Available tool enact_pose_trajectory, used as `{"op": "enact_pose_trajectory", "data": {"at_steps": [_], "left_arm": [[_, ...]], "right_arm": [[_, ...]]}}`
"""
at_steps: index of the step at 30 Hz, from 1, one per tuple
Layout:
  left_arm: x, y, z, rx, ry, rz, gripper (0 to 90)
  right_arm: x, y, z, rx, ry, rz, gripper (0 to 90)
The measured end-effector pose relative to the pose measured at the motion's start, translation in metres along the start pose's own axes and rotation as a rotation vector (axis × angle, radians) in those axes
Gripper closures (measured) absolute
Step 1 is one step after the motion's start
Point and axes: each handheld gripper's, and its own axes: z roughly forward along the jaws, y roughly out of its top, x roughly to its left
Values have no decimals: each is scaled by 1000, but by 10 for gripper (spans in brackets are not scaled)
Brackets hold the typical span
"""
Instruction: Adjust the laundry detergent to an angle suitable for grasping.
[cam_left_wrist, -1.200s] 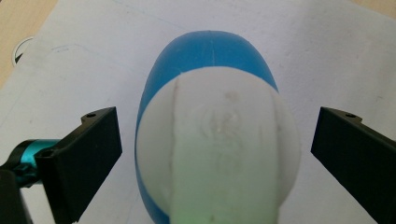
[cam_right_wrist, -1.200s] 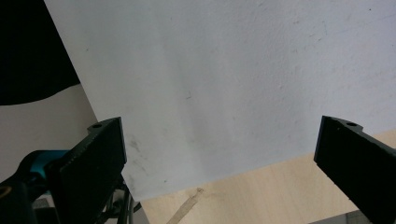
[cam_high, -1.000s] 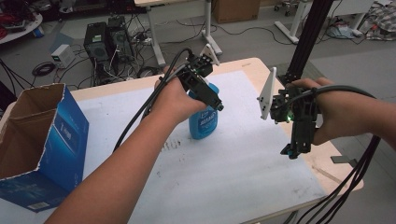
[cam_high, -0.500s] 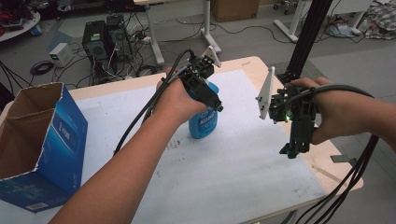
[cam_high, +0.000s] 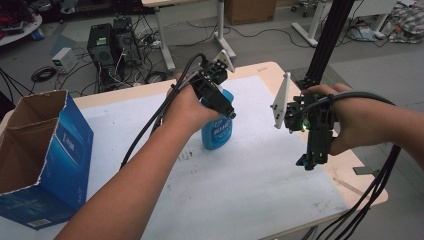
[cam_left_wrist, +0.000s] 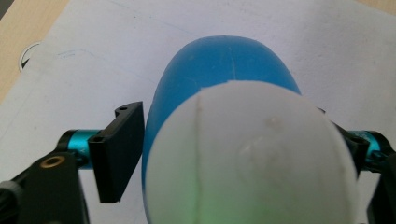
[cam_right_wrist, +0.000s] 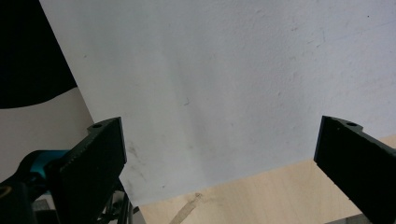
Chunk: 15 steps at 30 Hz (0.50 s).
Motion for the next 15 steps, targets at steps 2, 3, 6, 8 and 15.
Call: {"op": "enact_pose_trajectory", "data": {"at_steps": [2, 3, 6, 8, 15], "left_arm": [[-1, 0, 1, 1, 1, 0, 214], [-1, 0, 1, 2, 1, 4, 225], [-2, 0, 2, 9, 8, 9, 234], [-2, 0, 2, 12, 4, 7, 247], [-2, 0, 2, 13, -4, 6, 303]], "right_arm": [[0, 0, 0, -4, 0, 1, 13], [0, 0, 0, -3, 0, -1, 12], [0, -1, -1, -5, -1, 3, 12], [1, -1, -1, -4, -1, 7, 12], [0, -3, 0, -4, 0, 6, 12]]}}
